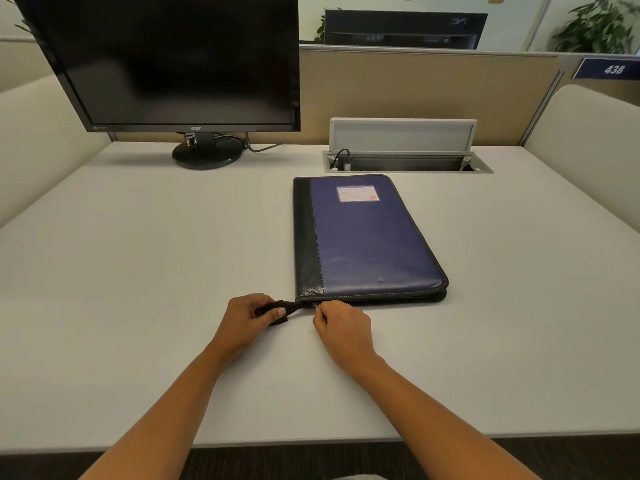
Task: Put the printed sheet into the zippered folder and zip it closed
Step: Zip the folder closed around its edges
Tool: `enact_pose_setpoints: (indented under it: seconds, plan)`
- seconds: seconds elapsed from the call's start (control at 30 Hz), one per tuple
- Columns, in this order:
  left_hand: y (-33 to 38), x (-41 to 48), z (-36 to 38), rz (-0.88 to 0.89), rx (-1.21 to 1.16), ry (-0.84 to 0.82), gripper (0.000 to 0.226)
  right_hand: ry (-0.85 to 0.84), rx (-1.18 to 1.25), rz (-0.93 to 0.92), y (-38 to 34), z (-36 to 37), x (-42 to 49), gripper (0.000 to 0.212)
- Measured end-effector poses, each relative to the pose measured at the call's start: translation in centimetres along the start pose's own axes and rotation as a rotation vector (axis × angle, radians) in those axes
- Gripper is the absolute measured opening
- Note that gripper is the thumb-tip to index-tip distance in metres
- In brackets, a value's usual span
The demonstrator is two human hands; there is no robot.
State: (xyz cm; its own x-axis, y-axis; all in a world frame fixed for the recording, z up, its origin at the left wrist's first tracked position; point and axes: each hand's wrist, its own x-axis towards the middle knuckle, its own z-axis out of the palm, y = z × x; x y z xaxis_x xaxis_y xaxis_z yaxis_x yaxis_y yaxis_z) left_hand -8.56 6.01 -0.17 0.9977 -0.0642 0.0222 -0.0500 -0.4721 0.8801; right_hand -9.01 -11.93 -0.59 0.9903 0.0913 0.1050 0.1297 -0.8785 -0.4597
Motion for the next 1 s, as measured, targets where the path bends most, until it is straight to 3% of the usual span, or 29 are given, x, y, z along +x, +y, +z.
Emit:
enact_pose_setpoints:
  seconds: [0.2,0.33,0.4,0.47,0.57,0.67,0.8,1.0]
  plan:
    - [0.0,0.1,0.1,0.003,-0.004,0.017,0.023,0.015,-0.021,0.105,1.6,-0.9,0.1,0.026]
    - [-0.1,0.2,0.1,-0.014,-0.005,0.007,0.018,0.023,-0.028,0.104,2.1,-1.2,0.0,0.040]
    - [0.3,0.3,0.1,-0.012,0.033,0.013,0.014,0.014,-0.029,0.098,2.2,-1.2,0.0,0.035]
    - [0.9,0.5,0.3,0.074,0.149,0.060,0.014,0.017,-0.042,0.096,2.3,-1.1,0.1,0.029]
    - [1.9,1.1,1.0,0.290,0.480,0.099,0.043,0.026,-0.077,0.089,2.3,-0.9,0.0,0.028]
    - [3.1,2.3,2.5,0.461,0.693,-0.062,0.058,0.025,-0.090,0.057,2.3,-1.1,0.1,0.026]
    - [3.3,4.2,4.7,0.493,0.925,-0.278,0.065,0.021,-0.088,0.015,2.5,-1.3,0.1,0.030]
    - [2.7,5.1,5.2,0.446,0.978,-0.312,0.062,-0.011,-0.080,0.000,2.7,-1.7,0.3,0.031]
